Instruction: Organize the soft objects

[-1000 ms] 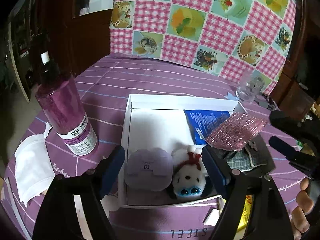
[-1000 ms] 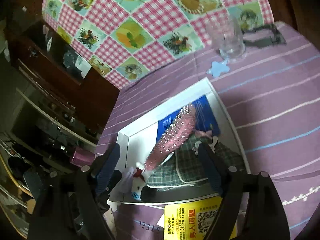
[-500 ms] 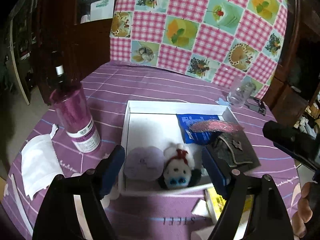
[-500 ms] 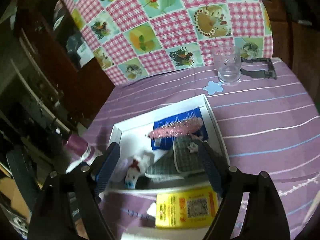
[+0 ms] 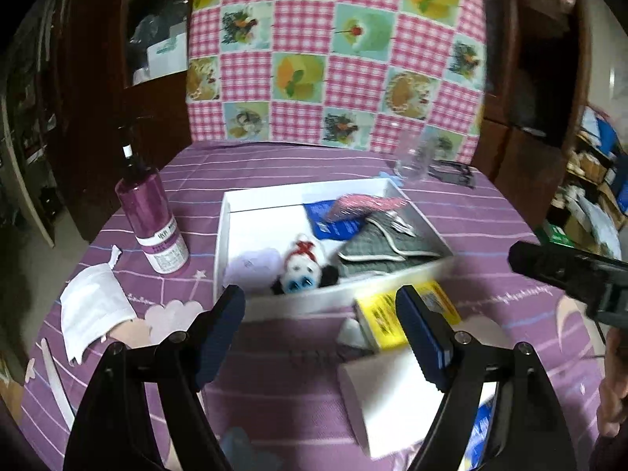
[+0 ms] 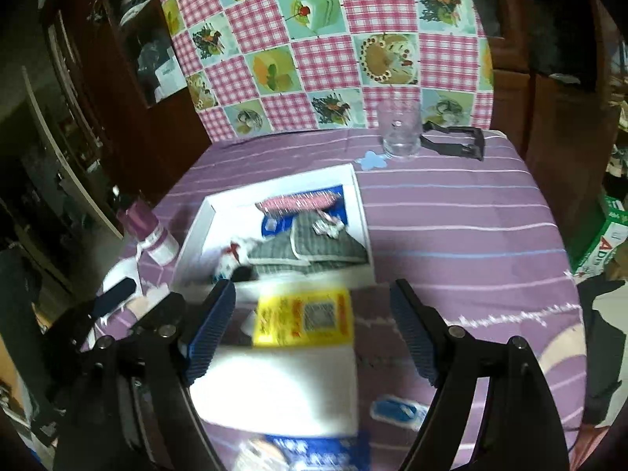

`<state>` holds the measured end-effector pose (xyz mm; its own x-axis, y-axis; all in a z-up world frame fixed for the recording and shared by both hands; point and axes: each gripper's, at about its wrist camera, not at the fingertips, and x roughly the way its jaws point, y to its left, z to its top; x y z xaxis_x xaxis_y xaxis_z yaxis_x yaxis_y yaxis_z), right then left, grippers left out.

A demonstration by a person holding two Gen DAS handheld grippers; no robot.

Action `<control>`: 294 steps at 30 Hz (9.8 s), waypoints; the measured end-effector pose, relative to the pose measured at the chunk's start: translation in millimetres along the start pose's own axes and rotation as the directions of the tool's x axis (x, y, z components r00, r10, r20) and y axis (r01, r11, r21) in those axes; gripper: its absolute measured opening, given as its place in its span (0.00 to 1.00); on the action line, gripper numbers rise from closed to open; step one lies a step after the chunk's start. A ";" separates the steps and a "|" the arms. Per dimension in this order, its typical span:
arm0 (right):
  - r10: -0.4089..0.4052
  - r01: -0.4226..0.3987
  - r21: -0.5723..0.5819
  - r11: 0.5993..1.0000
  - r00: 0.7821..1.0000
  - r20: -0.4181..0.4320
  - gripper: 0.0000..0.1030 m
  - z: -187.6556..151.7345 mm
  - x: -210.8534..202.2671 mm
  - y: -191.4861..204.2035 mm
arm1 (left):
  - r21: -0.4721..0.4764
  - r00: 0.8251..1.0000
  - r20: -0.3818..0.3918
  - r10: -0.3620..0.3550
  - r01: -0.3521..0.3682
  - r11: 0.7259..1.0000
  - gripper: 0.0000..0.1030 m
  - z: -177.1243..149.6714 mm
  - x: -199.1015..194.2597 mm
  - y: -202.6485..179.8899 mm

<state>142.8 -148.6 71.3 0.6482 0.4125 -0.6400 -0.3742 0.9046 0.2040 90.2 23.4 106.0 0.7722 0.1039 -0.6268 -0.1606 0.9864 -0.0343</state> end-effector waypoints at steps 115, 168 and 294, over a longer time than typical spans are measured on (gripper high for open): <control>0.171 -0.170 -0.082 0.982 0.985 0.008 0.08 -120.2 -28.8 -13.3 | 0.037 0.917 -0.329 -0.224 0.250 0.968 0.17 -94.8 6.1 -19.9; -0.203 0.115 0.323 0.939 0.946 0.254 0.08 -105.1 -98.0 -129.6 | 0.264 0.856 -0.506 -0.107 0.271 0.926 0.28 -50.9 85.5 -227.9; 0.051 -0.051 0.147 0.988 0.999 0.003 0.69 52.5 73.7 -19.4 | -0.156 0.979 0.072 -0.190 0.199 0.967 0.77 25.6 83.0 33.8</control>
<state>232.6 -130.1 59.1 0.6303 0.4585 -0.6266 -0.3050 0.8884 0.3433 164.6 68.6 72.8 0.8307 -0.0769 -0.5514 -0.0973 0.9551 -0.2799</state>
